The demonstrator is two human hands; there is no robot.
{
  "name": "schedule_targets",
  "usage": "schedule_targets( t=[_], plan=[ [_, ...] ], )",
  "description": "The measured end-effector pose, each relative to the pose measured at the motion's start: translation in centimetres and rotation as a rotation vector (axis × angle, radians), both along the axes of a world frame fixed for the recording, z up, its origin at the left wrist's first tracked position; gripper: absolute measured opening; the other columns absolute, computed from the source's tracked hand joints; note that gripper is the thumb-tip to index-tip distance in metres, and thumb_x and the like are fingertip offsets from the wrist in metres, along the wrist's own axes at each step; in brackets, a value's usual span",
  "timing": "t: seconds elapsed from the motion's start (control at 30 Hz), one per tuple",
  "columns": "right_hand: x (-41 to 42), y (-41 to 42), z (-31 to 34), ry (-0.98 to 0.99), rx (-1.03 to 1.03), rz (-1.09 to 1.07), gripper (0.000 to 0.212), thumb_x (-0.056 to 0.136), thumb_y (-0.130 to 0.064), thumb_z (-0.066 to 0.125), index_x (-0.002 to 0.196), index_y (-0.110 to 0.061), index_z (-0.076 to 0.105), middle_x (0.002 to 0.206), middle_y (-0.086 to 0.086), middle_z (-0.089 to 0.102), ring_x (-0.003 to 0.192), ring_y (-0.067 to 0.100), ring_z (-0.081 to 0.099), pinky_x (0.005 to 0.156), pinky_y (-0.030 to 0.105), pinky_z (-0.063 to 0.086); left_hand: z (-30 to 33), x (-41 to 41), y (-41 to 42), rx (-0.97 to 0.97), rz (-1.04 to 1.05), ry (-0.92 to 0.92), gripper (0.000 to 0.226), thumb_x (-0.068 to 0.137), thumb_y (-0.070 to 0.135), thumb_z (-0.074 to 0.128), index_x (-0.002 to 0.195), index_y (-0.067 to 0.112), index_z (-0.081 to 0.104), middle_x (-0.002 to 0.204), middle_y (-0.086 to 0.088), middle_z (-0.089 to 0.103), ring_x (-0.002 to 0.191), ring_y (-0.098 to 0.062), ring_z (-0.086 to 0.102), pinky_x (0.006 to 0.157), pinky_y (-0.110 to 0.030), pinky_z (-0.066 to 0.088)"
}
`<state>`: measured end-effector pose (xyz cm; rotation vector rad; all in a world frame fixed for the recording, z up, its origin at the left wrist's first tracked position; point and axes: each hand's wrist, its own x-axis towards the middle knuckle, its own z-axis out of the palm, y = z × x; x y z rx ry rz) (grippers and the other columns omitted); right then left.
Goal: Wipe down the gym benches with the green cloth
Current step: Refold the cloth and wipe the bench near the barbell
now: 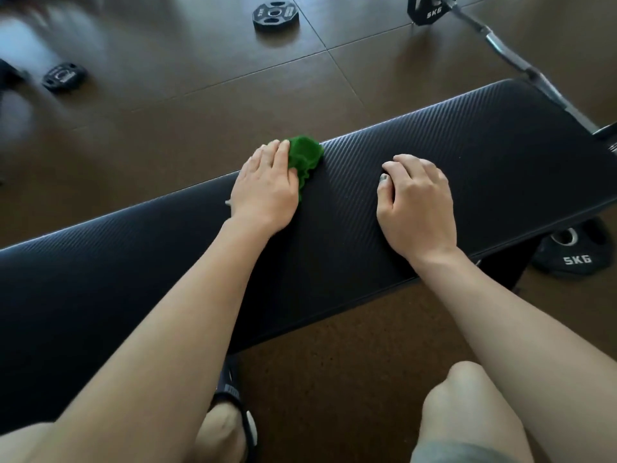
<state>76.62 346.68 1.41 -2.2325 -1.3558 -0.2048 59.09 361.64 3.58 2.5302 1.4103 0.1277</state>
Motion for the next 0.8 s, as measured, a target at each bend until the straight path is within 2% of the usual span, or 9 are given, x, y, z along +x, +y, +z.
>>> schedule_targets(
  t=[0.1, 0.17, 0.23, 0.37, 0.63, 0.8],
  plan=[
    [-0.1, -0.2, 0.1, 0.011, -0.006, -0.005, 0.038, 0.106, -0.028, 0.042, 0.131, -0.01, 0.066, 0.139, 0.009, 0.062, 0.134, 0.028, 0.053, 0.12, 0.046, 0.035, 0.1, 0.7, -0.2, -0.014, 0.013, 0.033, 0.057, 0.11, 0.032, 0.024, 0.164, 0.013, 0.015, 0.172, -0.006, 0.015, 0.158, -0.022, 0.009, 0.129, -0.036, 0.003],
    [-0.1, -0.4, 0.1, 0.013, -0.002, 0.002, 0.039, 0.106, -0.026, 0.042, 0.132, -0.009, 0.066, 0.14, 0.01, 0.062, 0.134, 0.028, 0.053, 0.12, 0.046, 0.035, 0.4, -0.9, -3.4, -0.031, -0.013, 0.031, 0.059, 0.111, 0.034, 0.022, 0.165, 0.014, 0.008, 0.173, -0.004, 0.005, 0.159, -0.018, 0.0, 0.128, -0.032, -0.005],
    [-0.1, -0.5, 0.0, 0.024, 0.008, 0.004, 0.039, 0.106, -0.025, 0.042, 0.133, -0.008, 0.066, 0.141, 0.011, 0.063, 0.134, 0.028, 0.053, 0.12, 0.047, 0.035, 0.8, -3.3, -8.3, -0.004, -0.045, 0.003, 0.06, 0.111, 0.035, 0.022, 0.165, 0.015, 0.007, 0.173, -0.003, 0.002, 0.159, -0.016, -0.003, 0.127, -0.03, -0.008],
    [-0.4, -0.4, -0.3, -0.017, 0.018, -0.009, 0.042, 0.106, -0.025, 0.04, 0.131, -0.005, 0.067, 0.14, 0.014, 0.064, 0.132, 0.03, 0.056, 0.119, 0.05, 0.037, 0.6, -6.0, -16.0, 0.067, -0.117, 0.039, 0.058, 0.11, 0.036, 0.018, 0.164, 0.014, 0.008, 0.171, -0.002, 0.004, 0.158, -0.015, -0.002, 0.127, -0.034, -0.001],
    [-0.4, 0.0, 0.0, -0.065, 0.032, -0.02, 0.041, 0.108, -0.026, 0.039, 0.122, -0.004, 0.071, 0.131, 0.014, 0.068, 0.125, 0.032, 0.06, 0.115, 0.049, 0.041, 0.4, 1.2, -9.4, 0.057, -0.178, 0.066, 0.058, 0.112, 0.036, 0.018, 0.165, 0.017, 0.002, 0.173, 0.0, -0.002, 0.159, -0.014, -0.008, 0.128, -0.031, -0.008],
    [-0.5, -0.3, 0.0, -0.06, 0.011, -0.006, 0.045, 0.108, -0.028, 0.036, 0.126, -0.004, 0.069, 0.135, 0.014, 0.066, 0.128, 0.032, 0.058, 0.116, 0.051, 0.04, 0.2, -1.8, -15.0, 0.067, -0.248, 0.039, 0.058, 0.112, 0.036, 0.019, 0.164, 0.016, 0.005, 0.172, -0.001, 0.001, 0.159, -0.014, -0.005, 0.13, -0.035, -0.001]
  ],
)
